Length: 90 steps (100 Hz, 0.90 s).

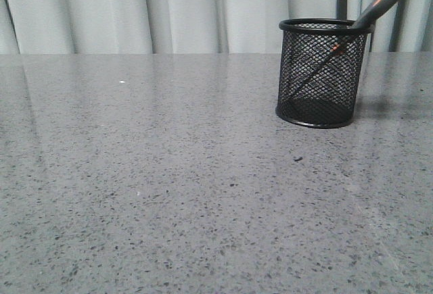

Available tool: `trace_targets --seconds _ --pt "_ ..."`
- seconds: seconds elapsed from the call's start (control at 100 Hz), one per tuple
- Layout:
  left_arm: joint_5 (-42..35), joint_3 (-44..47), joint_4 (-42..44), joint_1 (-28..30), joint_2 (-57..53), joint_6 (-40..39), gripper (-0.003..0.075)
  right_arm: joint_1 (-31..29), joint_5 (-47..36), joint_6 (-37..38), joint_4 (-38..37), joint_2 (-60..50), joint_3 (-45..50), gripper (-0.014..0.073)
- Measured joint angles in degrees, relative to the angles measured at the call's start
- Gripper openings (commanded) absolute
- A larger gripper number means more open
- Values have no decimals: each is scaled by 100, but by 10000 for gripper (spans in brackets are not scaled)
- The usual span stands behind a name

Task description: Put scissors into bucket

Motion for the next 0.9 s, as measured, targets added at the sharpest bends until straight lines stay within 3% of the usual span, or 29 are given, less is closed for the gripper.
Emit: trace_targets --seconds 0.32,0.54,0.9 --pt "43 150 0 91 -42 0 -20 0 -10 0 5 0 0 -71" --pt "760 505 110 778 -585 -218 -20 0 -10 0 5 0 0 -71" --pt "769 1218 187 1465 -1036 -555 -20 0 -10 0 5 0 19 -71"
